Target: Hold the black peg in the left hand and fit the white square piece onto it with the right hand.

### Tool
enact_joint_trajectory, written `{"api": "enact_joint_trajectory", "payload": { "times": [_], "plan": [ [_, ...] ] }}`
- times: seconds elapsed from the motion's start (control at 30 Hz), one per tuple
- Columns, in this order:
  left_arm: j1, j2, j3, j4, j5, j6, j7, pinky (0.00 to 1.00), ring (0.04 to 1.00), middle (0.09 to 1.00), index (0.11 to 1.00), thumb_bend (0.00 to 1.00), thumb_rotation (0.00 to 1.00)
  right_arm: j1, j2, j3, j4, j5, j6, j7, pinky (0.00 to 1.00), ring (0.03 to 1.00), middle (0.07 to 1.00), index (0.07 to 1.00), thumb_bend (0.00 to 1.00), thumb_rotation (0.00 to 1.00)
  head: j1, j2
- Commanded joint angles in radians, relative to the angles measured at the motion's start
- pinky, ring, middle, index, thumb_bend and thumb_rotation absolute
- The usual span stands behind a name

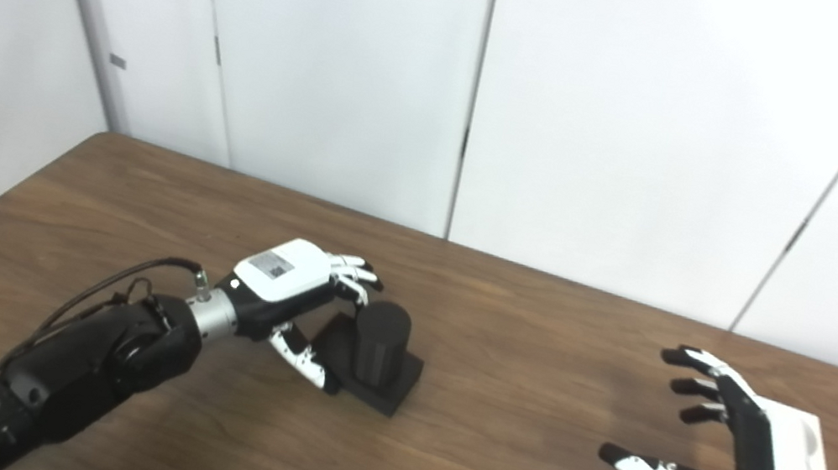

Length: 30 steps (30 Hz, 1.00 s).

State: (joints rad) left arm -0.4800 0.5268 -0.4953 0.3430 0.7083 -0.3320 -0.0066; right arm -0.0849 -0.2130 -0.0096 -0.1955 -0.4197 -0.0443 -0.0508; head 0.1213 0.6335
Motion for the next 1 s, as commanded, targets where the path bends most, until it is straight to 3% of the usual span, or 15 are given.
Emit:
{"api": "enact_joint_trajectory", "payload": {
  "times": [0.0, 0.37, 0.53, 0.67, 0.9, 0.97],
  "plan": [
    [0.007, -0.030, -0.061, 0.004, 0.046, -0.049, -0.066, 0.86, 0.930, 0.873, 0.488, 0.52, 0.07, -0.031, -0.004, -0.004, -0.005, 0.004, -0.058, -0.028, 0.53, 0.665, 0.793, 0.696, 0.62, 0.00, -0.002, 0.001],
    [-0.037, -0.101, -0.182, 0.054, 0.085, -0.105, -0.107, 0.86, 0.939, 0.877, 0.489, 0.52, 0.07, -0.038, 0.014, 0.006, -0.012, -0.025, -0.038, -0.039, 0.52, 0.670, 0.805, 0.701, 0.59, 0.00, -0.078, 0.023],
    [-0.054, -0.126, -0.237, 0.059, 0.120, -0.081, -0.153, 0.87, 0.948, 0.891, 0.490, 0.52, 0.07, -0.041, 0.018, 0.005, -0.009, -0.027, -0.042, -0.041, 0.52, 0.670, 0.799, 0.693, 0.59, 0.00, -0.106, 0.024],
    [-0.069, -0.129, -0.279, 0.076, 0.172, -0.084, -0.130, 0.84, 0.916, 0.875, 0.490, 0.52, 0.07, -0.039, 0.022, 0.009, -0.009, -0.029, -0.040, -0.039, 0.53, 0.677, 0.796, 0.700, 0.59, 0.00, -0.148, 0.022],
    [-0.070, -0.108, -0.280, 0.072, 0.155, -0.076, -0.138, 0.84, 0.903, 0.862, 0.490, 0.52, 0.07, -0.041, 0.025, 0.015, -0.022, -0.050, -0.016, -0.027, 0.55, 0.676, 0.779, 0.708, 0.62, 0.00, -0.243, 0.005],
    [-0.069, -0.100, -0.275, 0.066, 0.147, -0.075, -0.148, 0.84, 0.906, 0.867, 0.491, 0.52, 0.07, -0.039, 0.002, 0.017, -0.032, -0.063, -0.002, -0.006, 0.62, 0.730, 0.799, 0.722, 0.64, 0.01, -0.273, -0.001]
  ]
}}
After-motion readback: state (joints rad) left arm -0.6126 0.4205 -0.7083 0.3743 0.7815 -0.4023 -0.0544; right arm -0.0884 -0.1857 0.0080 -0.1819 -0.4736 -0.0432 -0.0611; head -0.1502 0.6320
